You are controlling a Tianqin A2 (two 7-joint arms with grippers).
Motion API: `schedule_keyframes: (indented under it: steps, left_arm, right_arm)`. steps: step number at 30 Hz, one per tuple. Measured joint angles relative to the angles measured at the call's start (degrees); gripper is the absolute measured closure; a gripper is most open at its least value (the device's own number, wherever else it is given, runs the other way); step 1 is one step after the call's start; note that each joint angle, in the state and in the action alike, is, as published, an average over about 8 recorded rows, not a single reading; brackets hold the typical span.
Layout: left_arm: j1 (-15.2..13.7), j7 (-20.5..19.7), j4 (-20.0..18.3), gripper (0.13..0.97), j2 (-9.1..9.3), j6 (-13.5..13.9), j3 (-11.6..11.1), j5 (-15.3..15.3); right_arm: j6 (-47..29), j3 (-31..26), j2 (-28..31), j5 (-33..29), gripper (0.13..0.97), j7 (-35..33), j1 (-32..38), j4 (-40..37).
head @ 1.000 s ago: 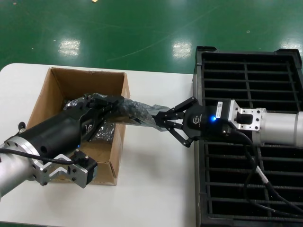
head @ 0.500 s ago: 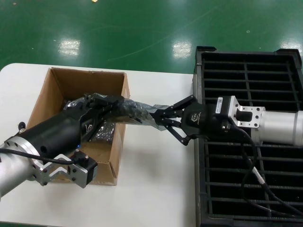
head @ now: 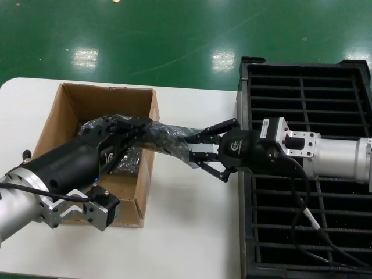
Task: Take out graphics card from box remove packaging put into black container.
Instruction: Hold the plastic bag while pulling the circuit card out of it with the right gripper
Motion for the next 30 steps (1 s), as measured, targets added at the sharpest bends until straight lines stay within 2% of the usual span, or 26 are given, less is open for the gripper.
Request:
schedule_keyframes:
  steps: [8,17,24,30]
  left_arm:
    - [0.0,0.0,0.0,0.957,0.0,0.0,0.0,0.0]
    - [0.0,0.0,0.0,0.957,0.0,0.0,0.0,0.0]
    - [0.0,0.0,0.0,0.957,0.0,0.0,0.0,0.0]
    - [0.0,0.0,0.0,0.957,0.0,0.0,0.0,0.0]
  right_arm:
    - [0.41,0.87,-1.44,0.55,0.826,0.12,1.17,-2.74]
    - [1.8,2.26,-4.02,1.28,0.75,0.47,3.01,-7.74]
    - [2.69,2.92,-5.58,1.27,0.797,0.06,3.74,-10.65]
    - [2.8,3.23,-5.39,1.27,0.813,0.81,2.85,-9.44]
